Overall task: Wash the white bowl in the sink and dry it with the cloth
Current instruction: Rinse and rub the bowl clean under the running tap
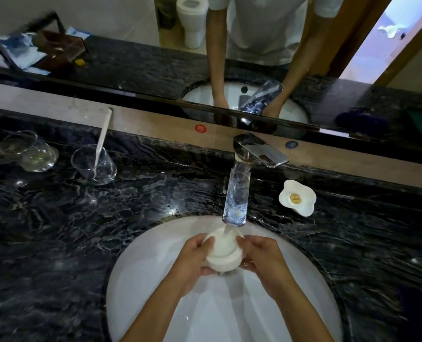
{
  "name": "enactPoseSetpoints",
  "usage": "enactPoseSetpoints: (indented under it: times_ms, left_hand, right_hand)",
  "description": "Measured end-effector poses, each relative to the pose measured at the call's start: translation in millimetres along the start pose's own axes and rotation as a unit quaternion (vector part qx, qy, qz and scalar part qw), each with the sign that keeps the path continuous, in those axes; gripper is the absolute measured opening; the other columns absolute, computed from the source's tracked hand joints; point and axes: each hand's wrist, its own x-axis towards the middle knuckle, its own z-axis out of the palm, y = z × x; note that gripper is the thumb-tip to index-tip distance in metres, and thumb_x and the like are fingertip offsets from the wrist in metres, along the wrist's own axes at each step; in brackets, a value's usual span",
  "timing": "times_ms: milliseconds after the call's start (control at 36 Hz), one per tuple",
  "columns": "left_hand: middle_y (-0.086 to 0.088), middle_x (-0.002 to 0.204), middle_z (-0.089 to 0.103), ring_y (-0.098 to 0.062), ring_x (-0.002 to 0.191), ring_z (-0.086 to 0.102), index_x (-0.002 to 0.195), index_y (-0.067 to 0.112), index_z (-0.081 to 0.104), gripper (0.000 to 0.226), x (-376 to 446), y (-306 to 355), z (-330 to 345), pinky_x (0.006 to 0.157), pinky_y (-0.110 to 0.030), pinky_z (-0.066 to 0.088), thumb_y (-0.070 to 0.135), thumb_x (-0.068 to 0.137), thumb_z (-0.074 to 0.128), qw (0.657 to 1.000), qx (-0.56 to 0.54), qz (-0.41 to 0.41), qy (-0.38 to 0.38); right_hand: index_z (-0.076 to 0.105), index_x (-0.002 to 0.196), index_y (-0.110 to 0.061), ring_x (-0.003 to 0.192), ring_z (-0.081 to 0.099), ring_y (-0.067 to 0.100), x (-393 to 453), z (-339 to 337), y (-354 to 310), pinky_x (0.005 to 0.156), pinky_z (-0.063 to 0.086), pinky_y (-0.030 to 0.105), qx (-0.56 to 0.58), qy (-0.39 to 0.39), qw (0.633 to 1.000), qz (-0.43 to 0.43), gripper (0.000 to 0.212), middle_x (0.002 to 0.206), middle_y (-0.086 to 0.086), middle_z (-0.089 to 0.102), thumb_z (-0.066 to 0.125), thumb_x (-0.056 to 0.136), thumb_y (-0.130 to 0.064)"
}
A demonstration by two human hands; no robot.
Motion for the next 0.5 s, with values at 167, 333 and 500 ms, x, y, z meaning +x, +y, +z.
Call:
enactPoseSetpoints:
  times_ms: [167, 333, 500]
  left_hand:
    - [-0.007, 0.115, 0.068, -0.029, 0.107, 0.066, 0.123, 0.016, 0.061, 0.023, -3, 17, 1, 0.071, -0.040, 0.058, 0.015, 0.101, 0.055, 0.992, 0.095, 0.070, 0.033]
    - [-0.012, 0.128, 0.063, -0.038, 0.119, 0.062, 0.133, 0.021, 0.057, 0.031, -11, 18, -6, 0.077, -0.054, 0.059, 0.030, 0.103, 0.051, 0.999, 0.044, 0.025, -0.008]
    - [-0.021, 0.112, 0.058, -0.039, 0.084, 0.076, 0.118, 0.002, 0.057, 0.033, -6, 16, -9, 0.074, -0.055, 0.063, 0.031, 0.102, 0.055, 0.994, -0.086, -0.070, -0.002]
  right_hand:
    - [0.064, 0.119, 0.008, 0.105, 0.071, 0.047, 3, -3, 17, 0.076, 0.063, 0.054, 0.120, -0.101, 0.983, 0.096, 0.024, 0.115, 0.030, 0.072, 0.056, 0.099, -0.003]
    - [0.069, 0.117, -0.003, 0.102, 0.072, 0.041, 3, -5, 30, 0.074, 0.063, 0.055, 0.125, -0.081, 0.989, -0.012, 0.035, 0.116, 0.017, 0.072, 0.070, 0.085, 0.011]
    - [0.076, 0.097, -0.022, 0.089, 0.067, 0.007, -2, -4, 32, 0.077, 0.054, 0.020, -0.257, -0.039, 0.944, -0.204, 0.042, 0.092, -0.012, 0.073, 0.080, 0.072, 0.012]
